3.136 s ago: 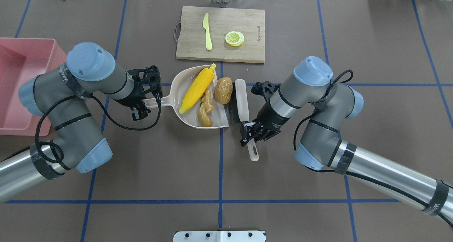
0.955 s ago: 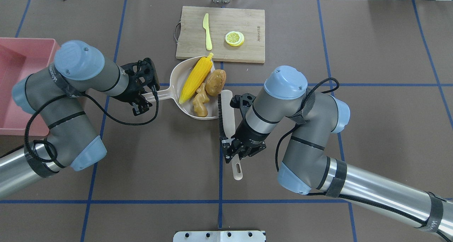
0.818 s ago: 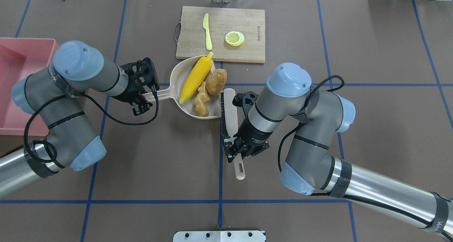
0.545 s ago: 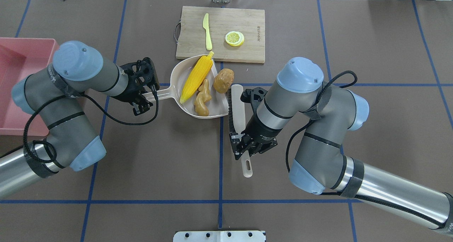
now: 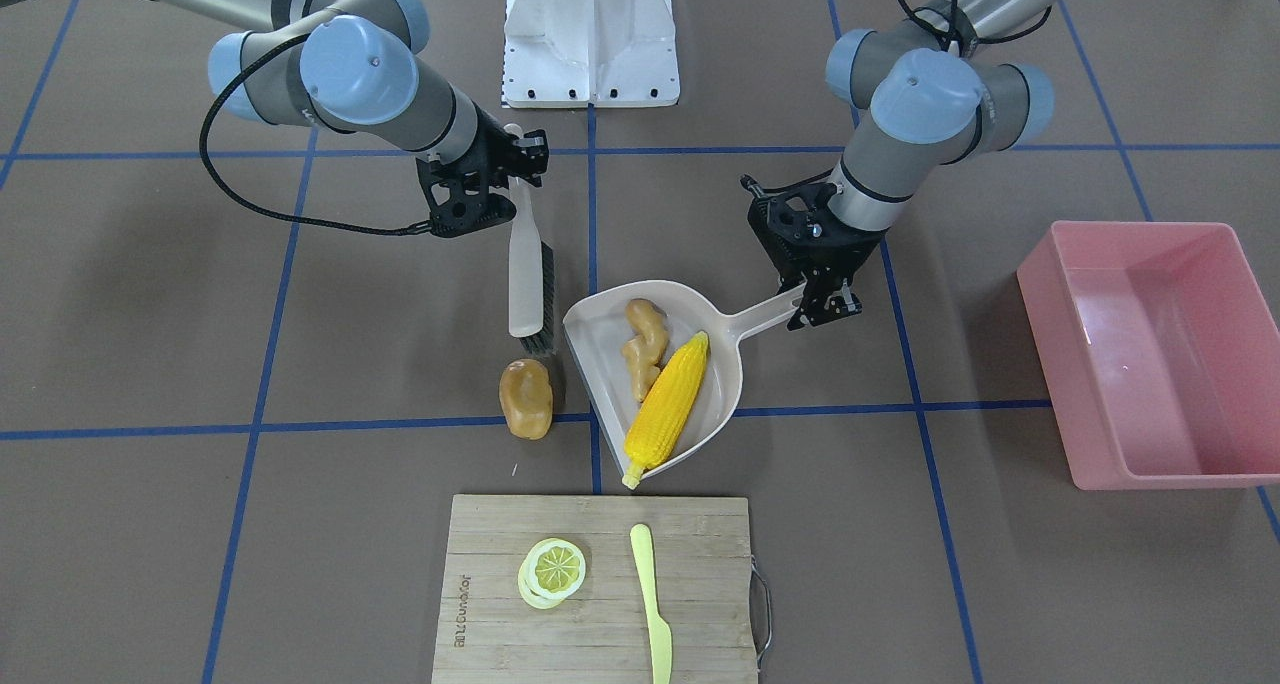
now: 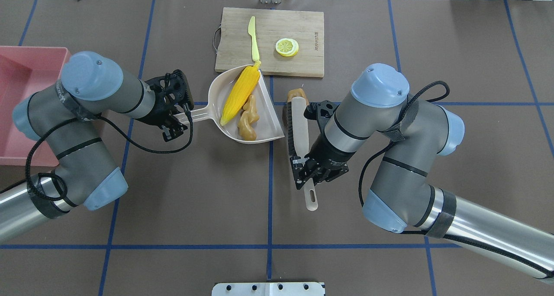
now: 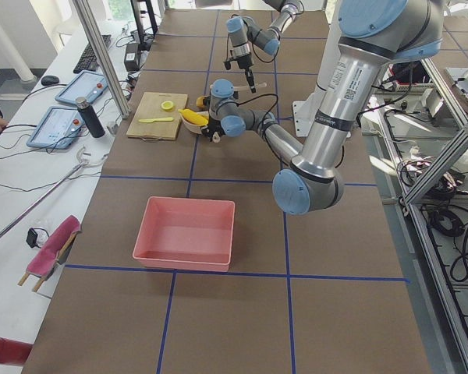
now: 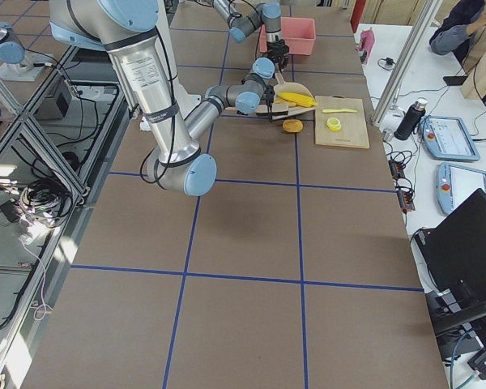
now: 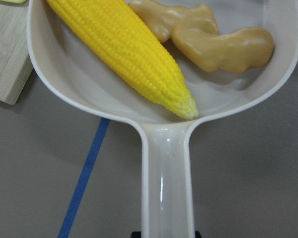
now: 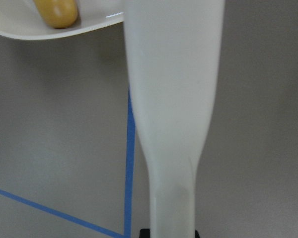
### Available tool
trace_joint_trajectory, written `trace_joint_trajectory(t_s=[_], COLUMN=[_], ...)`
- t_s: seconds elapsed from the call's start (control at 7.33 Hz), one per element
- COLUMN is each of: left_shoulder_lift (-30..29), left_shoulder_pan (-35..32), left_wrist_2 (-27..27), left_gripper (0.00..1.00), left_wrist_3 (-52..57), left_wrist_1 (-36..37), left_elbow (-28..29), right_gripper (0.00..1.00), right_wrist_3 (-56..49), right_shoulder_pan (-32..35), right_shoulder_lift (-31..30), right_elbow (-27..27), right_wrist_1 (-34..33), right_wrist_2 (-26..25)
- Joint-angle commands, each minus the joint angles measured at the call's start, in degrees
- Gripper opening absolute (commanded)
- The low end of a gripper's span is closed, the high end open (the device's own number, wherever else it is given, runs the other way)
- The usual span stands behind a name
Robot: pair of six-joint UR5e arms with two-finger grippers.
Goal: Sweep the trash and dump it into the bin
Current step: 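Draw the brush back away from the dustpan with the right gripper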
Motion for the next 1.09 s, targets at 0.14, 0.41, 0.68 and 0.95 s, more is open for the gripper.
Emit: trace_joint_trajectory(t_s=[0.14, 0.41, 0.68, 0.95], left_shoulder_lift=[0.02, -0.07, -0.07, -0.24], left_shoulder_pan=[0.00, 0.61, 0.97, 0.97], left_wrist_2=[-0.26, -2.36, -6.65, -7.29], left_gripper=[0.00, 0.00, 0.00, 0.00], left_wrist_3=[-0.21, -0.21, -0.21, -0.21], left_wrist_1=[-0.06, 0.55, 0.56, 0.38], left_elbow=[-0.02, 0.07, 0.77, 0.60], right_gripper=[0.00, 0.00, 0.00, 0.00], right_wrist_3=[-2.52, -9.59, -16.54, -17.28], right_shoulder_pan=[5.10, 10.46, 14.96, 13.74], right_shoulder_lift=[-0.23, -3.29, -4.36, -5.58], right_elbow=[-1.10, -2.51, -7.49, -8.40], right_wrist_1=[0.19, -0.07, 0.02, 0.02], right_wrist_2=[3.58, 7.20, 11.32, 11.87])
